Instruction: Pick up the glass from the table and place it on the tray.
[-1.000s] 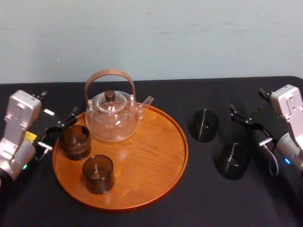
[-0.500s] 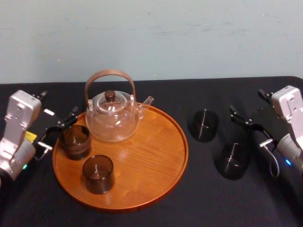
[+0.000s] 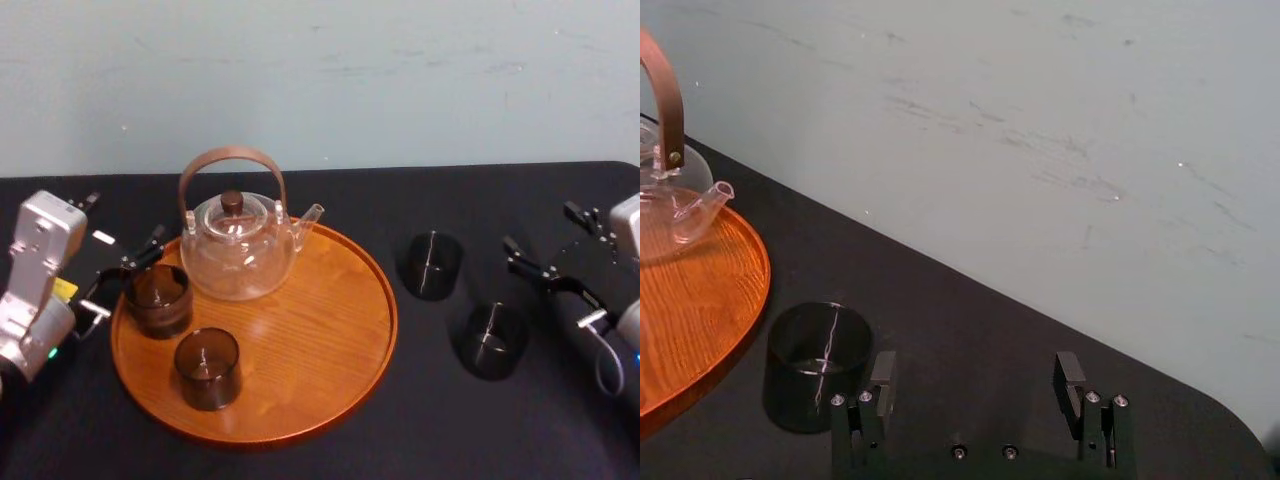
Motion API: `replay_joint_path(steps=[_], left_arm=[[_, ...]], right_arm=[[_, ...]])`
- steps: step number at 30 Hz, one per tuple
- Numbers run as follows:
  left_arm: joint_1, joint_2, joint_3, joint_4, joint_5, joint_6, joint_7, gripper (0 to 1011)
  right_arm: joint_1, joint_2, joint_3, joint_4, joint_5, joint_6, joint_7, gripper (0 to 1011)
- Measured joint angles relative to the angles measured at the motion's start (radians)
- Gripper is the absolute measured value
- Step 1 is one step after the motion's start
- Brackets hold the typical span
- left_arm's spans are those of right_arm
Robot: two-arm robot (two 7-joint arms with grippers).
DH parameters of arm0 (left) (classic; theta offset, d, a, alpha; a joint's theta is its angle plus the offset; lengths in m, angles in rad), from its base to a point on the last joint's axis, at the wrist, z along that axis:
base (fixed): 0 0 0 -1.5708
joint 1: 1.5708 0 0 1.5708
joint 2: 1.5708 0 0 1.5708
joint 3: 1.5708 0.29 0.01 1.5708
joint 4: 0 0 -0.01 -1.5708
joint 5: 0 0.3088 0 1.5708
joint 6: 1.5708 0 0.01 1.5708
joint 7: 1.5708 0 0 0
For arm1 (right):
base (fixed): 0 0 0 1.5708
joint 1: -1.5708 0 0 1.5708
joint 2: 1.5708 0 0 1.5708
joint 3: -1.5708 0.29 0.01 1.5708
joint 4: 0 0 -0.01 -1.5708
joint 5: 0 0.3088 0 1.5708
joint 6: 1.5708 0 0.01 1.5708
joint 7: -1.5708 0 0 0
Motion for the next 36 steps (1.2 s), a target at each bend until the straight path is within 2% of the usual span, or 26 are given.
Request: replay_joint_path(steps=[11,22,36], left_arm=[[0.0,0.0,0.0,0.0,0.0,0.0,0.0,1001],[0.0,0.0,0.0,0.0,0.0,0.0,0.0,1002],[0.0,0.0,0.0,0.0,0.0,0.0,0.0,1001]], right_arm=[[-0.128,0.067,0.087,-0.116,0.057,0.013,0.046,1002],[-0.238,0.104,0.158,-0.199,0.106,0.031,0.09,1002],[-0.312,0.124,0.188,-0.258,0.131,0.073,0.164,1002]])
